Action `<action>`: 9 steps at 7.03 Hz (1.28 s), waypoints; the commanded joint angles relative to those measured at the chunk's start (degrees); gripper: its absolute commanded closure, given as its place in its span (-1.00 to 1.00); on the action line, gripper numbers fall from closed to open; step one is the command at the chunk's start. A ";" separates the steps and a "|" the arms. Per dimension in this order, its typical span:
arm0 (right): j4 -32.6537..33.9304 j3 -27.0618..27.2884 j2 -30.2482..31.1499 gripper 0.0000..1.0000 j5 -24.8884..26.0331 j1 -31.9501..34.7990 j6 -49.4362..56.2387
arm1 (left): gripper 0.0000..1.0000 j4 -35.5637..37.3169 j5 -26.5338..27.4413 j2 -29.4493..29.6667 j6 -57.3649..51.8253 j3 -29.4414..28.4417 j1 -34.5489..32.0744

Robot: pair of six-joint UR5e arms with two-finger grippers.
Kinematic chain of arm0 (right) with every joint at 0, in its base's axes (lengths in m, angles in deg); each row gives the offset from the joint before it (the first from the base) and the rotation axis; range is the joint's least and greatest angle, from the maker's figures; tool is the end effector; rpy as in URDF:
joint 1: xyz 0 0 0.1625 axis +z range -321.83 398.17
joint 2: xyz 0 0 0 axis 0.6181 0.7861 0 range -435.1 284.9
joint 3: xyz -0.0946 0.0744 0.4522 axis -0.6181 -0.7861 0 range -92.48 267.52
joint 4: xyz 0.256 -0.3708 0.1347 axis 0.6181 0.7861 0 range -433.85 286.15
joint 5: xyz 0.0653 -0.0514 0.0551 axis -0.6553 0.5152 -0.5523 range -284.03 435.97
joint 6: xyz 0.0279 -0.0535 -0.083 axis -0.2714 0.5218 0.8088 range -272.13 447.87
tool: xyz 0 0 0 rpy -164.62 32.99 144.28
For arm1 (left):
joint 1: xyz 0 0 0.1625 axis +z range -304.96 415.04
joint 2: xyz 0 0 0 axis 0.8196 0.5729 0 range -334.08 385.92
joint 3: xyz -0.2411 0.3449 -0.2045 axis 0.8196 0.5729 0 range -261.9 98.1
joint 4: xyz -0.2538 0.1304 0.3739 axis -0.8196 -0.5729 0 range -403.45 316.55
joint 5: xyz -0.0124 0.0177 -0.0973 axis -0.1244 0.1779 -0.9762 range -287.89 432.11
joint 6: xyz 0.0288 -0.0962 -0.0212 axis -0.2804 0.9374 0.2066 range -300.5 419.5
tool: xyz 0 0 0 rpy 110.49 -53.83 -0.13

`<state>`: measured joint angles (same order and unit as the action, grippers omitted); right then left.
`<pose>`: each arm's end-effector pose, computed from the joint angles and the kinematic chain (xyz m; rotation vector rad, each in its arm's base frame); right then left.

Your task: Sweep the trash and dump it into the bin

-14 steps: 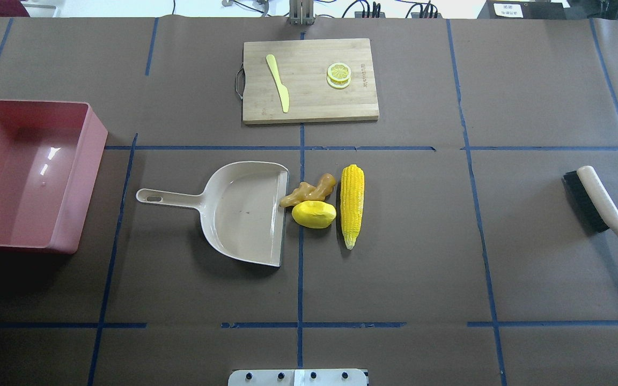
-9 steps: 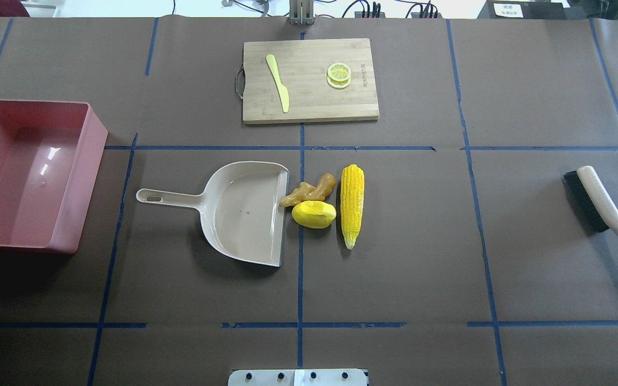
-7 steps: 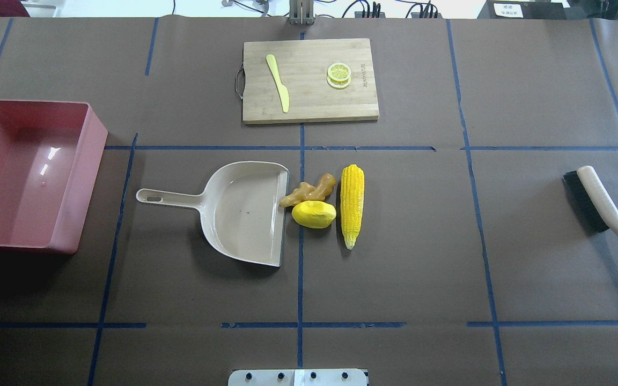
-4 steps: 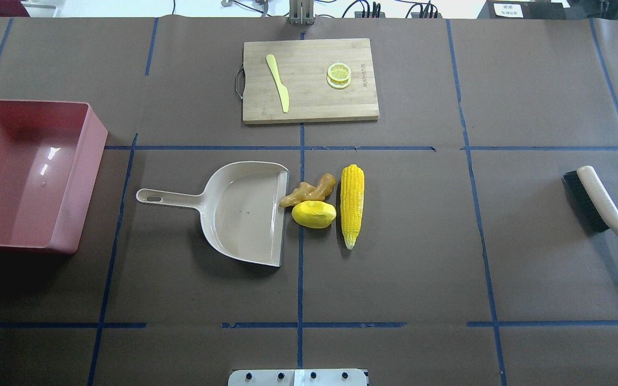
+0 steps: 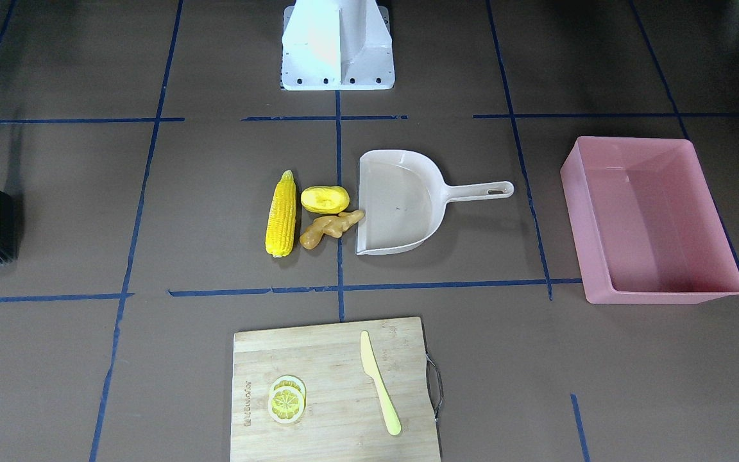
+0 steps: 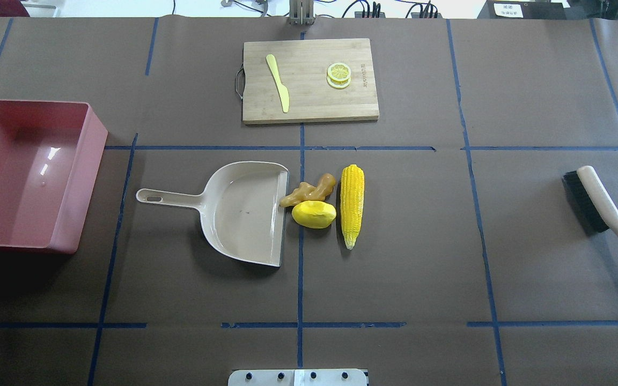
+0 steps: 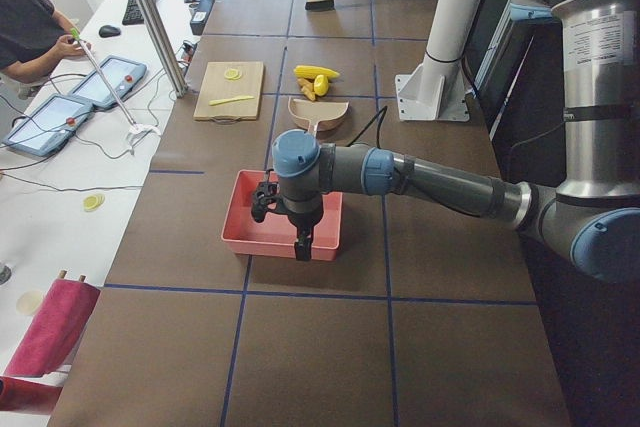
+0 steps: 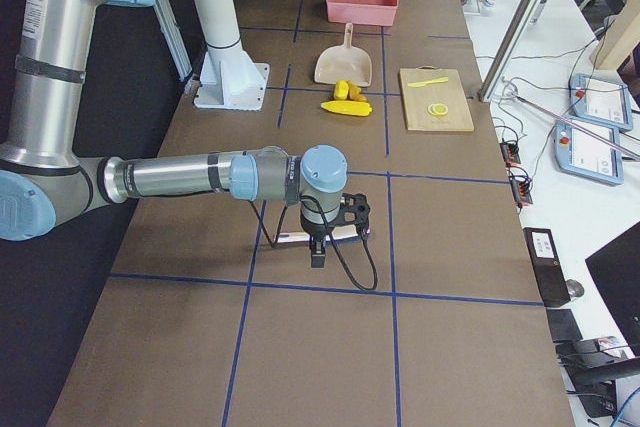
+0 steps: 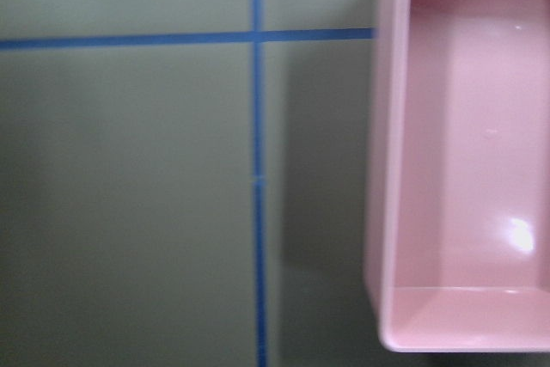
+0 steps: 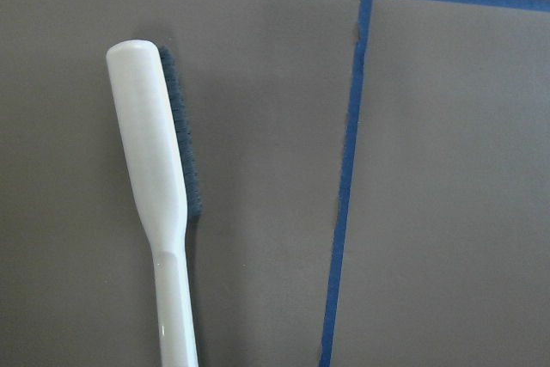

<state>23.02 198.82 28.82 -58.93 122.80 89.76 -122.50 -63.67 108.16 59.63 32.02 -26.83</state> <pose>0.0198 -0.4389 0.6305 -0.0155 -0.7841 -0.1236 0.0081 -0.4795 0.5627 0.0286 0.8036 0.1683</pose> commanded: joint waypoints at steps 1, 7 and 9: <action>-0.01 0.67 -0.03 -0.99 0.08 -1.92 -0.22 | -1.00 -0.40 0.07 1.85 0.05 5.32 9.24; -19.08 0.32 4.89 -0.99 1.05 -12.63 -17.33 | -1.00 -5.67 2.78 15.74 2.07 5.25 24.80; -19.09 0.24 4.80 -0.99 4.36 -17.97 -17.97 | -1.00 -5.59 5.52 18.20 2.16 5.17 27.02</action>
<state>4.04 199.09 33.61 -56.80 108.11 72.80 -128.16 -59.29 124.80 61.71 37.28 -1.38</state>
